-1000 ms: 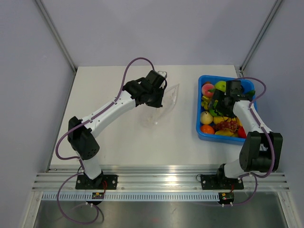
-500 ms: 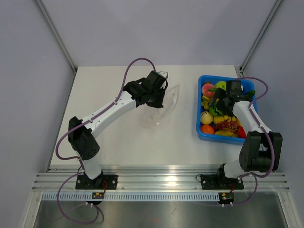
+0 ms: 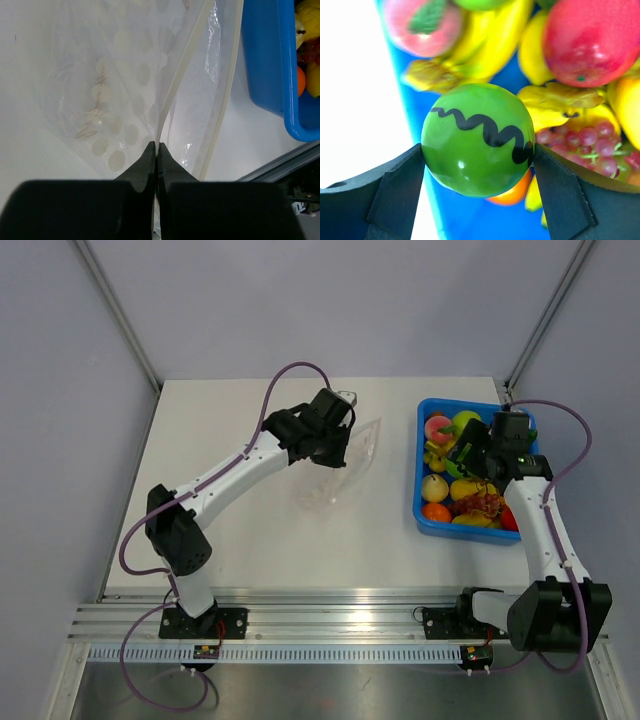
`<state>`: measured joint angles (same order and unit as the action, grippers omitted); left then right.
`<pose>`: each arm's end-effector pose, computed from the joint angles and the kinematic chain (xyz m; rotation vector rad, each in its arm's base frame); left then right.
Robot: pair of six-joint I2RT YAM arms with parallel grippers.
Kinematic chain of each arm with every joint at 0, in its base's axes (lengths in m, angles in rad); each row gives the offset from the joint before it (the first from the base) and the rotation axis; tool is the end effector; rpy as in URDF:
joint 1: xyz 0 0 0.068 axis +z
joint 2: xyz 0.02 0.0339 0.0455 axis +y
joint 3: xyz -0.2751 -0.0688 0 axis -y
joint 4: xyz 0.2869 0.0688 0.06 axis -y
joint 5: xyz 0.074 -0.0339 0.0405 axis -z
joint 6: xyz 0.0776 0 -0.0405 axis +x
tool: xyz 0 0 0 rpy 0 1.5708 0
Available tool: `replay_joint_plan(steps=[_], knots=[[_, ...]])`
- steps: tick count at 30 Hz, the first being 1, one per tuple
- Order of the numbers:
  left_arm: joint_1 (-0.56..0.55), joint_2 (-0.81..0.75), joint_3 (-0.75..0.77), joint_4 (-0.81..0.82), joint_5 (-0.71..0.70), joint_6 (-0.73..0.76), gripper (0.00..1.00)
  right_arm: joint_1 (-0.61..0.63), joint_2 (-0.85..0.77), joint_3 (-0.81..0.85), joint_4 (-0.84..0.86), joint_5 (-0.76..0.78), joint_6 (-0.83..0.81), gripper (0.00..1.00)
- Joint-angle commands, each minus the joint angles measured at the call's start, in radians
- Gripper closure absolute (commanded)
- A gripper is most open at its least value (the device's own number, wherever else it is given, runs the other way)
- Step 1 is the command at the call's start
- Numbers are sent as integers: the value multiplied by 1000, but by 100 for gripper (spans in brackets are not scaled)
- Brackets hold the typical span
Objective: Place the food in the zip-top bag and seal the zipper
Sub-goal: Pick up the fake fruit from the bin, then place the fake fruit in the zipper food storage bag.
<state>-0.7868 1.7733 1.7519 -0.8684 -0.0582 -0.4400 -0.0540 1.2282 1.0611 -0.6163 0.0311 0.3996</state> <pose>0.3272 -0.3217 0.3191 0.4084 2.4819 -0.4531 0.3272 -0.0201 0.2771 0.5450 2.2938 0.1323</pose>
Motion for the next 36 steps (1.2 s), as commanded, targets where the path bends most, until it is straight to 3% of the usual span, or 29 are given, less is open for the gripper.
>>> replay_joint_plan(steps=[1,8,17,25,36], knots=[[-5,29,75,19,23,30,100,9,-68,80,-39,-95,25,39],[-3,43,126,0,35,63,100,267,-53,261,-70,-66,77,34],[-5,29,124,6,92,57,100,509,118,372,22,-100,146,35],[1,14,123,35,173,40,100,560,201,300,96,-97,208,36],[41,-20,75,103,296,6,100,562,284,304,20,-10,231,33]])
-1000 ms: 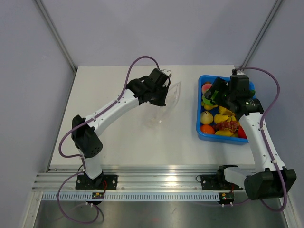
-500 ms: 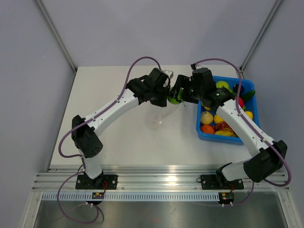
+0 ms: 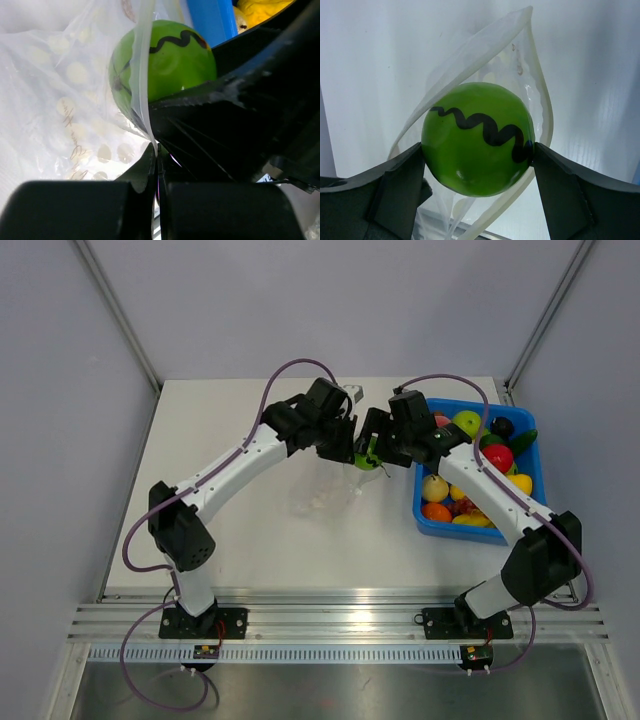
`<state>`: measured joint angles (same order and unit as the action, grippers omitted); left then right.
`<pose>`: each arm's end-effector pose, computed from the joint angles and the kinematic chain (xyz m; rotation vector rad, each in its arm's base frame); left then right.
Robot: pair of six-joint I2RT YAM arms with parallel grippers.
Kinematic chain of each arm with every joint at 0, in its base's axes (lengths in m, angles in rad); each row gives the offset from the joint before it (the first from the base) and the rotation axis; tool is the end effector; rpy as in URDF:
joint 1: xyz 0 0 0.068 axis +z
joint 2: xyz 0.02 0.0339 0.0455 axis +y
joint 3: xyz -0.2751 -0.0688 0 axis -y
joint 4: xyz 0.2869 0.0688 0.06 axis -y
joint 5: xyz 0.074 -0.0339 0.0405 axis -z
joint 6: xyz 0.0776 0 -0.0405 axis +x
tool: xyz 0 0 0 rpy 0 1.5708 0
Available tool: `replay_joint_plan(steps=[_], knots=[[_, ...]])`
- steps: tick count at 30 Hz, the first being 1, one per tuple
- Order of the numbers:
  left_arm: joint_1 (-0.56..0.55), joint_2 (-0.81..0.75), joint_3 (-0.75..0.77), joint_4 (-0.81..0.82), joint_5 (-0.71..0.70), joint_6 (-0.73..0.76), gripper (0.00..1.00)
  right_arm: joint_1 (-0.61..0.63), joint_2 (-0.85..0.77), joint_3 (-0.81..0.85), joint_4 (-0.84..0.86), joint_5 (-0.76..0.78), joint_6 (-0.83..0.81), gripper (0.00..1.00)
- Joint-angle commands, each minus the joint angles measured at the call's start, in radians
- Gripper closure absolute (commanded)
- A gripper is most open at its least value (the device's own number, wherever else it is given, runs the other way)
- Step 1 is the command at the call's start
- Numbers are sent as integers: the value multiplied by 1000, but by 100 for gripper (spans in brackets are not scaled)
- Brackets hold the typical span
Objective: Place the food in the zip-top bag and seal the zipper
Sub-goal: Place the fake fruit in the zipper food storage bag.
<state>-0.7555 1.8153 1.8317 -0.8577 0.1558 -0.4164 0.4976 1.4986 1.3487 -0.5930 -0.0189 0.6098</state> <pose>0.3360 -0.3330 0.3328 0.5008 2.4789 -0.6982 0.3547 0.1943 0.3018 0.1239 2.3825 0.5703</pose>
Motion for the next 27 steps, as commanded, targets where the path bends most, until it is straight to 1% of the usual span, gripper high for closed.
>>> replay_joint_plan(steps=[1,2,3,4,6,7,10,16,17,20,21,23,24,26,27], knots=[[13,-73,-11,98,88,-24,100,10,17,24,-16,48,24,31],[22,-74,-17,111,96,-27,100,10,25,26,-19,48,22,29],[25,-77,-28,117,112,-28,100,9,28,30,-18,43,21,20],[28,-79,-31,121,119,-32,100,9,29,32,-18,34,21,15],[33,-77,-34,128,134,-35,100,10,31,33,-8,24,22,8],[35,-76,-37,131,137,-36,100,10,25,33,-7,23,21,2],[35,-73,-45,138,149,-38,100,10,11,36,-7,-3,19,1],[39,-60,-46,144,154,-38,100,12,-46,41,-11,3,18,2],[41,-60,-46,143,154,-39,100,10,-55,41,-17,13,19,5],[44,-60,-51,140,149,-35,100,10,-109,46,-54,120,-2,12],[45,-62,-57,137,146,-33,100,9,-126,46,-88,204,-5,19],[50,-66,-63,135,142,-30,100,-2,-165,43,-129,282,-24,25],[51,-73,-69,135,140,-28,100,-17,-185,30,-167,325,-31,26],[53,-77,-77,137,140,-28,100,-86,-202,-2,-188,338,-48,27],[53,-77,-81,137,140,-28,100,-112,-213,-52,-194,338,-54,27]])
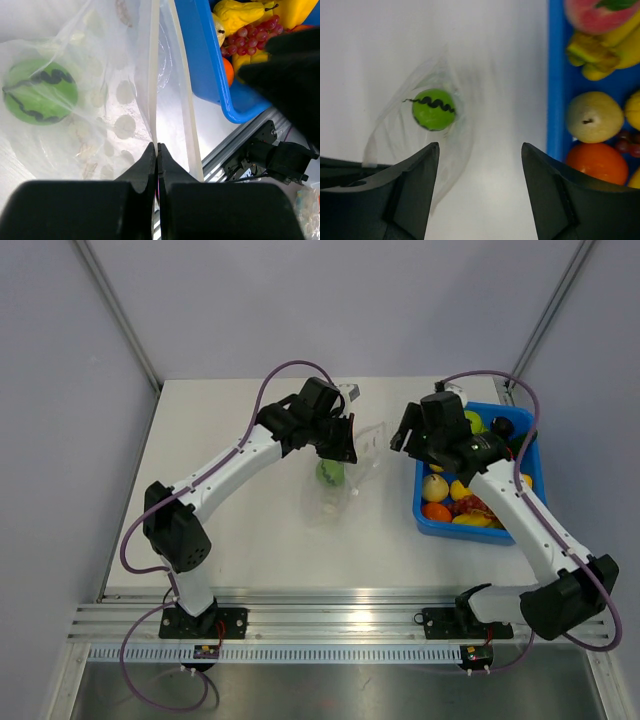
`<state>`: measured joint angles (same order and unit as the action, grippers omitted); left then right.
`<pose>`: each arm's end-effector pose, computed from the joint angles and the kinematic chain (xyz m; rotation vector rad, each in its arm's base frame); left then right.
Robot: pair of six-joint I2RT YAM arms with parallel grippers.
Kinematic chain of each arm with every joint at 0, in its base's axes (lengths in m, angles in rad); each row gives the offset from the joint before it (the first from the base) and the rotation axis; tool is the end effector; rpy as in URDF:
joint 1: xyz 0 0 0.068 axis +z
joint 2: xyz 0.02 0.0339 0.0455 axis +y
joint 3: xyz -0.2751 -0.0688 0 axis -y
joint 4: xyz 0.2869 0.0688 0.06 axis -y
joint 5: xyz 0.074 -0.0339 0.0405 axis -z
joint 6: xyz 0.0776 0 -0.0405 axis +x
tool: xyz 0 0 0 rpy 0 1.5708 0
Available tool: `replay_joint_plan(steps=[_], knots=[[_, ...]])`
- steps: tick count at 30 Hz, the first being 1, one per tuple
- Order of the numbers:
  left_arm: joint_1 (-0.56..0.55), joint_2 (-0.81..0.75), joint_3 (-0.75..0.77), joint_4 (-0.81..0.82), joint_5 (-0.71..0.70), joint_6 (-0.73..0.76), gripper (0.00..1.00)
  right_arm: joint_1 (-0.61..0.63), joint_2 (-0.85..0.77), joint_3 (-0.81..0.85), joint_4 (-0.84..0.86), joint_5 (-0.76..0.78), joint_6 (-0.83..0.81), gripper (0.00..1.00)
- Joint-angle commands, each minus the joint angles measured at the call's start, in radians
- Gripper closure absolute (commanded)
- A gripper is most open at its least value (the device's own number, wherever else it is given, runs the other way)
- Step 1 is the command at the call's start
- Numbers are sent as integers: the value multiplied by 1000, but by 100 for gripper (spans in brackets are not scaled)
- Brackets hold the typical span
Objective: Place the food in the zip-top bag and seal the zipper
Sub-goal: Place the fake fruit in the zipper food storage bag, then pick up the fake fruit from the bin.
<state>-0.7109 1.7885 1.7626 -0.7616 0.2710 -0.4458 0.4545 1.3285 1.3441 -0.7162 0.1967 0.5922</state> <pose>0.3447 -0.3242 0.3292 0.4691 2.4550 -0.8482 0.3253 0.1421 0.3483 0.2606 2.2621 0.3340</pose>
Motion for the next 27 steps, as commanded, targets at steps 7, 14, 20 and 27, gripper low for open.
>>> replay_joint_plan(steps=[7,14,20,27], knots=[[10,-51,-17,45,27,9,100,-122,-74,-236,-40,113,-228,21],[10,-31,-8,58,39,-2,100,-122,6,-246,-39,174,-233,24],[10,-29,-6,51,34,9,100,-120,86,-205,-11,259,-247,35],[10,-35,-9,47,33,13,100,-143,115,-184,4,244,-262,45]])
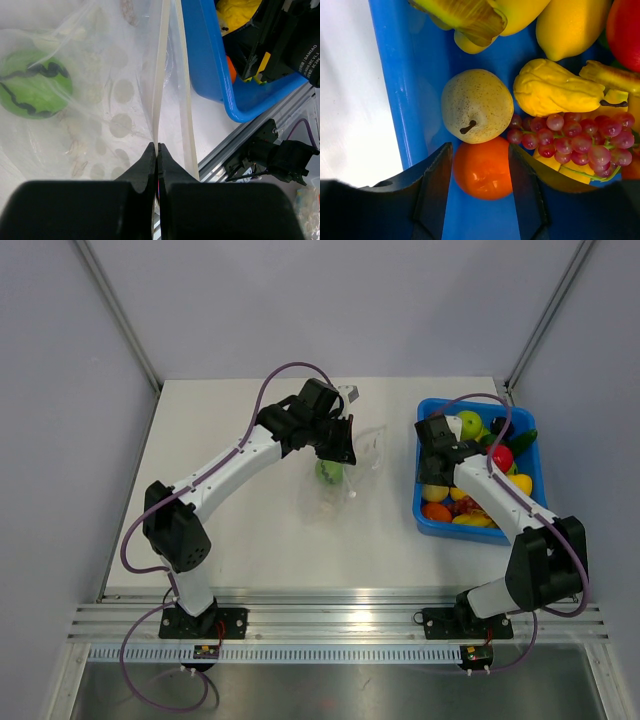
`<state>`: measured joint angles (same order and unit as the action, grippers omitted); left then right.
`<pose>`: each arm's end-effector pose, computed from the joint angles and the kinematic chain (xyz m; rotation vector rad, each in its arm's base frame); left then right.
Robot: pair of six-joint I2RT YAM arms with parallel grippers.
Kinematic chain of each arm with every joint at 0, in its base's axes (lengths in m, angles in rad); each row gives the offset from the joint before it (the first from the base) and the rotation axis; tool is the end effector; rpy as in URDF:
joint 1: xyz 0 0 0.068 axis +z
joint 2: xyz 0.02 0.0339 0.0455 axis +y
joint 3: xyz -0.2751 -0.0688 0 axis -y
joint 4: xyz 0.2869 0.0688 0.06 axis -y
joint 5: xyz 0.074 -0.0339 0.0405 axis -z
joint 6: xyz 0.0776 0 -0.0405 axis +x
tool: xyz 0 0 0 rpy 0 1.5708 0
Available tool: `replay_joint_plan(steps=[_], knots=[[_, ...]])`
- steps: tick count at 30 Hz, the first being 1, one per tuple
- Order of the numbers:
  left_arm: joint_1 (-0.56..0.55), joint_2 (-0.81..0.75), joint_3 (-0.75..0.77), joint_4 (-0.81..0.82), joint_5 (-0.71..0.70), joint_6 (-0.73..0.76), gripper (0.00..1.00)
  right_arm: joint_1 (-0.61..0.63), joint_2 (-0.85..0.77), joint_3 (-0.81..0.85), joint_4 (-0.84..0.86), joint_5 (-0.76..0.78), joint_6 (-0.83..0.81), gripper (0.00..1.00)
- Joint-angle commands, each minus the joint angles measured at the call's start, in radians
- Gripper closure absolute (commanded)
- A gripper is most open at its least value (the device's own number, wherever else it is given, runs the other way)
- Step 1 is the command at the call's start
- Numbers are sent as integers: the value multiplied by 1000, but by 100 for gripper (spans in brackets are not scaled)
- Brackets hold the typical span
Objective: Place the food in the zip-top bag and seal the zipper
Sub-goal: Pick up the fake fruit from the bin.
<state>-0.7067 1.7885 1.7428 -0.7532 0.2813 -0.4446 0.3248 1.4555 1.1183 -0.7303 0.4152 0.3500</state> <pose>0.3453 -0.3231 0.3225 0.4708 2.4676 -0.8526 0.3406 0.0817 0.2214 0.1683 2.5188 -0.2865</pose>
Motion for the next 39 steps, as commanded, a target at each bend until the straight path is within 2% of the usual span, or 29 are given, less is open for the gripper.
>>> replay_joint_plan(steps=[1,7,17,18,23,24,33,39], knots=[[6,-32,12,37,24,12,100,-13,-11,40,20,23,-20,44],[6,-26,15,41,36,7,100,-27,31,49,48,0,-34,45],[6,-31,8,41,32,7,100,-32,63,72,60,-7,-39,62],[6,-29,8,43,32,7,100,-30,65,71,60,-7,-36,69],[6,-26,9,43,32,7,100,-32,49,71,49,-10,-23,87],[6,-26,9,43,32,6,100,-32,45,72,48,-6,-19,100],[6,-21,9,43,36,6,100,-30,-79,126,-56,34,-5,100],[6,-17,11,55,38,-3,100,-24,-162,264,-146,-33,0,100]])
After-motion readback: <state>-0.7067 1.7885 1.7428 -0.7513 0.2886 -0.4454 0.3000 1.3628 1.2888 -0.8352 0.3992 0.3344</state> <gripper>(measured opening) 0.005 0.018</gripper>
